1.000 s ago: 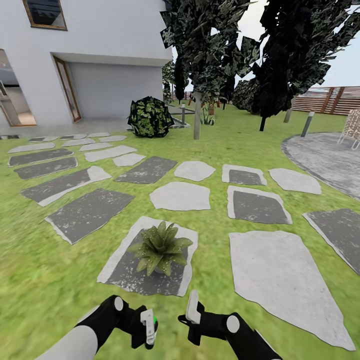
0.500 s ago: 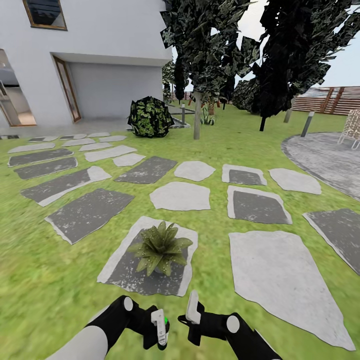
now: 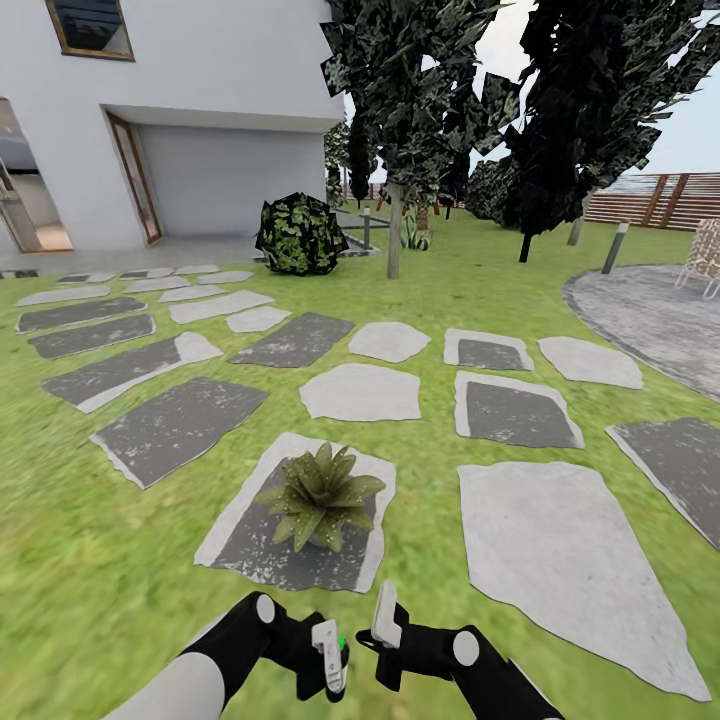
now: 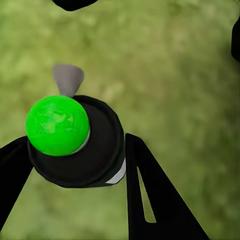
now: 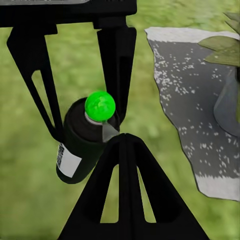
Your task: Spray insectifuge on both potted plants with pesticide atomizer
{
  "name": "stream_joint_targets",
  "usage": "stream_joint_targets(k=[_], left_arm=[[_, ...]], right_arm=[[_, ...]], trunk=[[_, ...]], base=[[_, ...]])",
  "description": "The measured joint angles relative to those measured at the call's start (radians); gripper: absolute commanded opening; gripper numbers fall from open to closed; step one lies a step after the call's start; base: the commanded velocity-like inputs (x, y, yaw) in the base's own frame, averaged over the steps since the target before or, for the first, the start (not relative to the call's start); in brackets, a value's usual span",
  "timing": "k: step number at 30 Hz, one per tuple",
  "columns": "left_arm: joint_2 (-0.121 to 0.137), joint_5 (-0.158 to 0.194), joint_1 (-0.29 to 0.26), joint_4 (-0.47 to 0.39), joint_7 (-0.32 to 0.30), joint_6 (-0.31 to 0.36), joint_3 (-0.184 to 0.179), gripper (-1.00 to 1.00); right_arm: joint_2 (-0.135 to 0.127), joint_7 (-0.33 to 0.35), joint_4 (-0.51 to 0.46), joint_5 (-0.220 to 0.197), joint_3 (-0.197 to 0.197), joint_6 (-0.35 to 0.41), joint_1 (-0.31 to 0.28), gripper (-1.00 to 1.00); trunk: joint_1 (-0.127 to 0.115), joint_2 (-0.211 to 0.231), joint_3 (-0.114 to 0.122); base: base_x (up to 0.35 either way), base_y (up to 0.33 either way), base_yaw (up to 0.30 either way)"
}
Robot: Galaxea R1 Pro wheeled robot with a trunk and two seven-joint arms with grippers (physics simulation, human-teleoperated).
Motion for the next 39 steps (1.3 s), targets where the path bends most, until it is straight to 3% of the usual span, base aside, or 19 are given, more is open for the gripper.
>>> stream_joint_targets(k=[3,7,11,32,39], left_arm=[[-0.002,0.004,0.0,0.0,0.001,0.001,0.0,-1.0],[-0.002,0.06,0.0,0.0,0.0,-0.001,0.0,-1.0],[-0.003,0.077,0.0,0.0,0.0,-0.002,0.0,-1.0],[-0.017,0.08,0.001,0.001,-0.002,-0.002,-0.002,-1.0],[-0.003,0.077,0.001,0.0,-0.001,-0.001,-0.007,-1.0]], right_arm=[[0.0,0.0,0.0,0.0,0.0,0.0,0.0,-1.0],[0.0,0.0,0.0,0.0,0.0,0.0,0.0,-1.0],[0.0,0.0,0.0,0.0,0.0,0.0,0.0,-1.0],[0.0,0.0,0.0,0.0,0.0,-0.001,0.0,-1.0],[0.0,0.0,0.001,0.001,0.0,0.0,0.0,-1.0]], trunk=[[0.0,0.0,0.0],[0.0,0.0,0.0],[0.0,0.0,0.0],[0.0,0.0,0.0],[0.0,0.0,0.0]], base=[[0.0,0.0,0.0],[0.0,0.0,0.0],[0.0,0.0,0.0],[0.0,0.0,0.0],[0.0,0.0,0.0]])
